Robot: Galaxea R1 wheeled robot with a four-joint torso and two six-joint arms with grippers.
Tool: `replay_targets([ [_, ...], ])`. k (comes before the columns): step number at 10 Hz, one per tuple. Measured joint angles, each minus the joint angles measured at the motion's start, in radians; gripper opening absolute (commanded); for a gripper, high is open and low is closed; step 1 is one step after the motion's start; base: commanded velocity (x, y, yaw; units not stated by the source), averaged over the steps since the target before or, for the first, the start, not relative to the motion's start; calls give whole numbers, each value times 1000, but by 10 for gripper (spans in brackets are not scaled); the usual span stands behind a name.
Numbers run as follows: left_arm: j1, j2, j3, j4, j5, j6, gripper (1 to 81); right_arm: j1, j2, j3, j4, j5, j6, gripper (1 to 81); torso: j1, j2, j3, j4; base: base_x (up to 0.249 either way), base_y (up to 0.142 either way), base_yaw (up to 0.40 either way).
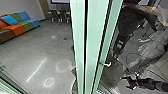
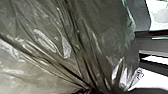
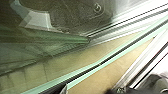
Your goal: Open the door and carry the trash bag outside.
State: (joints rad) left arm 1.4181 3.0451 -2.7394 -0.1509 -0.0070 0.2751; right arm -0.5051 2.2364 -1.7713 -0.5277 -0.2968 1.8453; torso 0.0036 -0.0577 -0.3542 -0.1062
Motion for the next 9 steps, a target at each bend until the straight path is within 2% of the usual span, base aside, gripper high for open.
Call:
replay_targets([
  [1,-2,-1,3,0,0,0,10,18,-4,8,23,-6,41,811,0,0,0,0,0,0,0],
  [2,1,-3,10,0,0,0,10,44,-10,16,34,-8,49,811,0,0,0,0,0,0,0],
  [3,3,-4,12,1,-1,0,10,63,-20,19,33,-18,44,811,1,1,0,0,0,0,0],
  [4,3,-4,12,1,-1,0,10,88,-34,21,30,-61,15,811,1,1,0,0,0,0,0],
  [9,3,-4,18,1,-1,0,10,176,-76,9,34,-240,-267,811,1,1,0,0,0,0,0],
])
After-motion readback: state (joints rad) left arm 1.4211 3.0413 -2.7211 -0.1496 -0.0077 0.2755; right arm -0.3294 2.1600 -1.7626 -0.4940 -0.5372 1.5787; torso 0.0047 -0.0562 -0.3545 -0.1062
